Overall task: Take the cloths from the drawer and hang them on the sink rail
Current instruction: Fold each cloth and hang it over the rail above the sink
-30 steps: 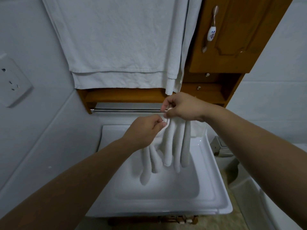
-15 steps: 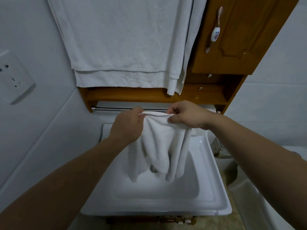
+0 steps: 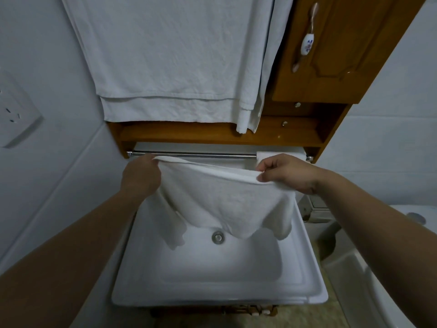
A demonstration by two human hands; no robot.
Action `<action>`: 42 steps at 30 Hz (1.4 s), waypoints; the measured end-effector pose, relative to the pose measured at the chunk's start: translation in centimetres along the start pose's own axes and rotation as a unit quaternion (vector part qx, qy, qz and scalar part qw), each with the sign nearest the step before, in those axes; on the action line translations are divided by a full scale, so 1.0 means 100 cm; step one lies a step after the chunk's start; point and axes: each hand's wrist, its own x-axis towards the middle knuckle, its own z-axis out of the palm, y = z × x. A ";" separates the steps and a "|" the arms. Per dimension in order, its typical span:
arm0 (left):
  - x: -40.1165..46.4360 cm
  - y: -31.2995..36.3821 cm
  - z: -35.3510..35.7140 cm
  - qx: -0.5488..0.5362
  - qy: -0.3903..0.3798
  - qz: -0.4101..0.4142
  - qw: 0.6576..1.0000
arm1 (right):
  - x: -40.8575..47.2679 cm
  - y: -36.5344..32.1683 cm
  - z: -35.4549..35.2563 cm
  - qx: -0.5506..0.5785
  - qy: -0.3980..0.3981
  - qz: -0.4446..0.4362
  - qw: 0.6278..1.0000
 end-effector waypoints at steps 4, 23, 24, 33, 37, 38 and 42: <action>0.000 -0.002 0.002 0.010 0.004 0.019 1.000 | 0.002 0.017 -0.005 -0.061 0.013 0.021 0.998; -0.004 0.037 0.021 0.056 -0.022 0.042 0.997 | 0.011 0.029 0.000 -0.032 0.164 0.029 0.985; -0.007 0.045 0.023 0.057 -0.020 0.060 0.996 | 0.013 0.020 0.005 -0.017 0.158 0.014 0.987; -0.038 0.123 0.019 0.040 -0.024 0.223 0.974 | 0.032 -0.038 0.063 -0.137 0.149 -0.036 0.979; -0.044 0.126 0.013 0.054 -0.018 0.266 0.962 | 0.031 -0.042 0.065 -0.203 0.181 -0.039 0.962; -0.044 0.123 0.013 0.061 -0.019 0.276 0.959 | 0.030 -0.042 0.062 -0.212 0.181 -0.040 0.959; -0.043 0.114 0.014 0.050 -0.029 0.275 0.960 | 0.022 -0.044 0.053 -0.225 0.157 -0.046 0.960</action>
